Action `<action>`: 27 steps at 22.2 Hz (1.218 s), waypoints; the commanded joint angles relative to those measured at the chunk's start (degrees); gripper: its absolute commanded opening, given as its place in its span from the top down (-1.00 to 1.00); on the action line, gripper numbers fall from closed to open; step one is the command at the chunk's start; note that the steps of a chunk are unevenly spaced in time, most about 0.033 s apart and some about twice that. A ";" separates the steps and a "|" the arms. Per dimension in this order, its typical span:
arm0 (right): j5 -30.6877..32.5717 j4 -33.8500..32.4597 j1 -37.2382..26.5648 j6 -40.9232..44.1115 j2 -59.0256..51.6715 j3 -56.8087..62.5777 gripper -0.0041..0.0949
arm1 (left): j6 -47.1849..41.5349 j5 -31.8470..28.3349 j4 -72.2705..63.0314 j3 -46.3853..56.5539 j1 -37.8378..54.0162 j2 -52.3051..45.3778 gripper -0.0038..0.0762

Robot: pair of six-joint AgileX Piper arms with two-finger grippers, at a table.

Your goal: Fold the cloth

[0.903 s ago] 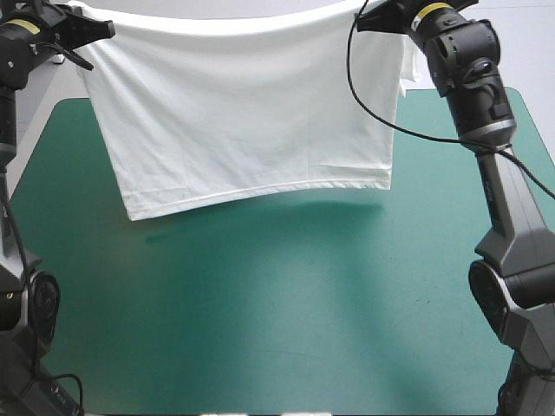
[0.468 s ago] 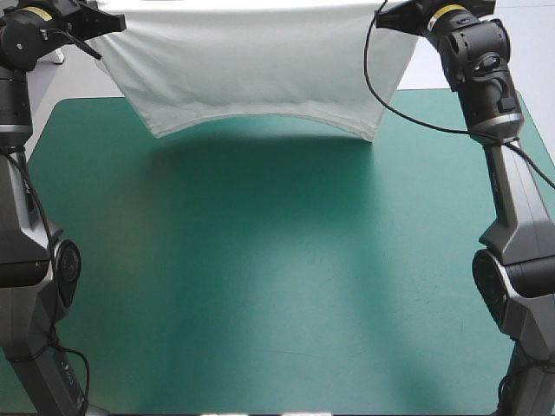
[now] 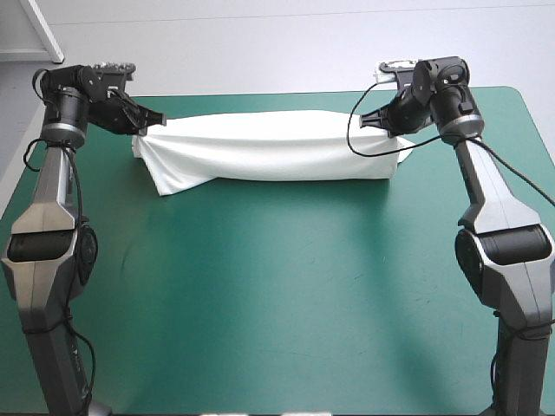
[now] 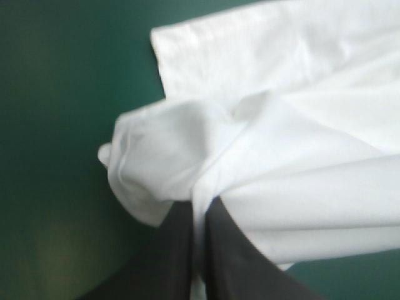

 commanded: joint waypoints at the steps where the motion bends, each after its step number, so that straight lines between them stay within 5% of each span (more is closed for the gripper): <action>1: 0.25 -0.53 -0.63 -0.85 -7.41 4.99 0.95 | 0.52 1.90 1.87 8.28 -0.39 -9.21 0.93; 12: -0.30 -0.53 -0.63 -0.85 -29.26 54.66 0.95 | -1.29 -2.30 5.81 60.60 -0.28 -34.79 0.93; 19: -6.12 2.85 -0.63 -7.36 -35.11 73.25 0.92 | -2.34 -4.76 6.09 75.86 -0.28 -43.35 0.92; 22: -8.35 6.35 -0.63 -8.14 -35.20 73.50 0.43 | -2.35 -5.39 2.69 77.00 -0.28 -43.22 0.70; 27: -10.32 6.89 -0.63 -8.08 -35.40 73.40 -0.43 | -0.77 -5.17 -0.37 77.24 -0.28 -43.22 -0.13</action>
